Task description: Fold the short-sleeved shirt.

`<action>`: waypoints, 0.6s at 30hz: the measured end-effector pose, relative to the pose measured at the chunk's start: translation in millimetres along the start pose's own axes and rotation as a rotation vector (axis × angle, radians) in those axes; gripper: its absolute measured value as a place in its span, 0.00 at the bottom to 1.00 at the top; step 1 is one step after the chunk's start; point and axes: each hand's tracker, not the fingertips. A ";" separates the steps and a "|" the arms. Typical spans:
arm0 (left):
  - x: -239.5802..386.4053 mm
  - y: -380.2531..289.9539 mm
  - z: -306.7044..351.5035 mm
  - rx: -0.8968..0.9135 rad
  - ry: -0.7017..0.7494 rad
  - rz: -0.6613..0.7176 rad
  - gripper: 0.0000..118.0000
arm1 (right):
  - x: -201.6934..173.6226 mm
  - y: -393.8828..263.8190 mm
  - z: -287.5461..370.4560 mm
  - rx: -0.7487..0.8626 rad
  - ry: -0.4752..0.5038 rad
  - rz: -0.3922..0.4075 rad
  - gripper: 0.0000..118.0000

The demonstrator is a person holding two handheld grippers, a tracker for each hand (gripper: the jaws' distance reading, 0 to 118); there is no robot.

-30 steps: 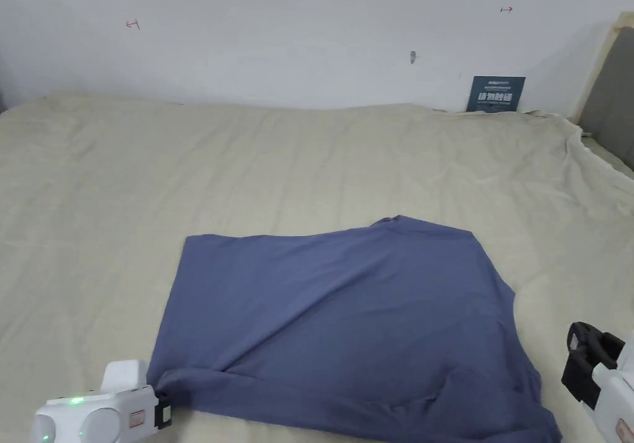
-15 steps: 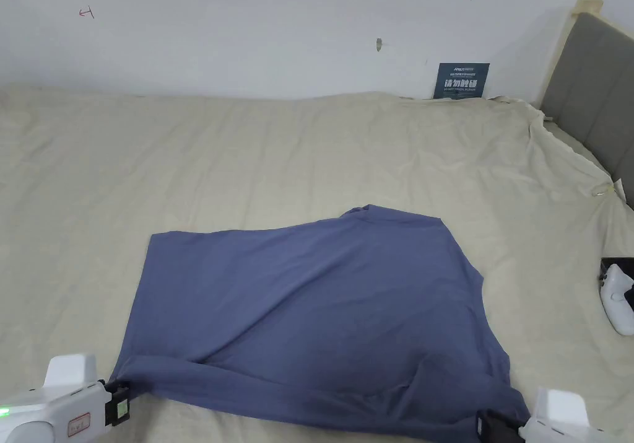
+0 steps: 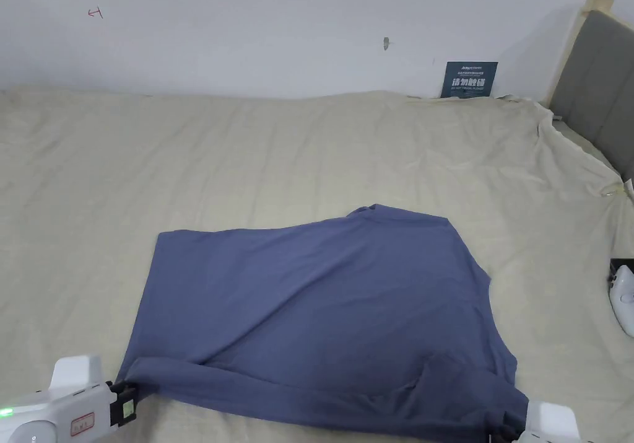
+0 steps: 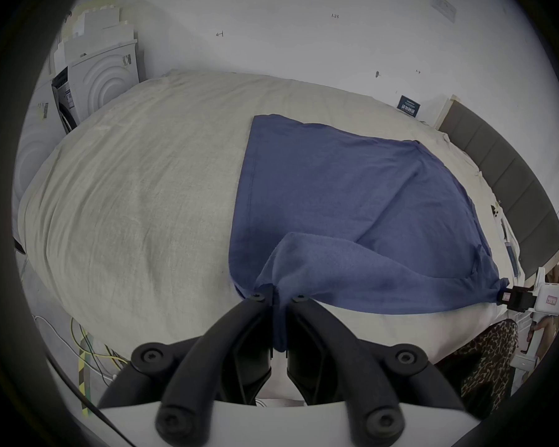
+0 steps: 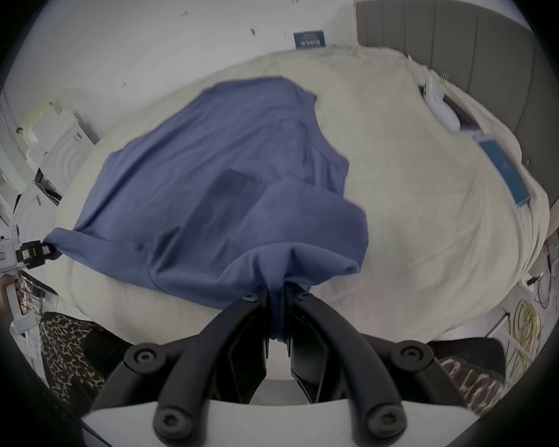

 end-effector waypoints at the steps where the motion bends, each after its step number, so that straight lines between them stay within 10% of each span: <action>1: -1.1 0.7 0.3 0.001 -0.002 0.006 0.04 | -1.8 4.8 6.0 0.018 -0.006 0.011 0.07; 18: -2.4 65.1 -23.0 0.067 0.012 0.063 0.04 | -19.6 141.5 -8.7 0.151 0.021 0.080 0.07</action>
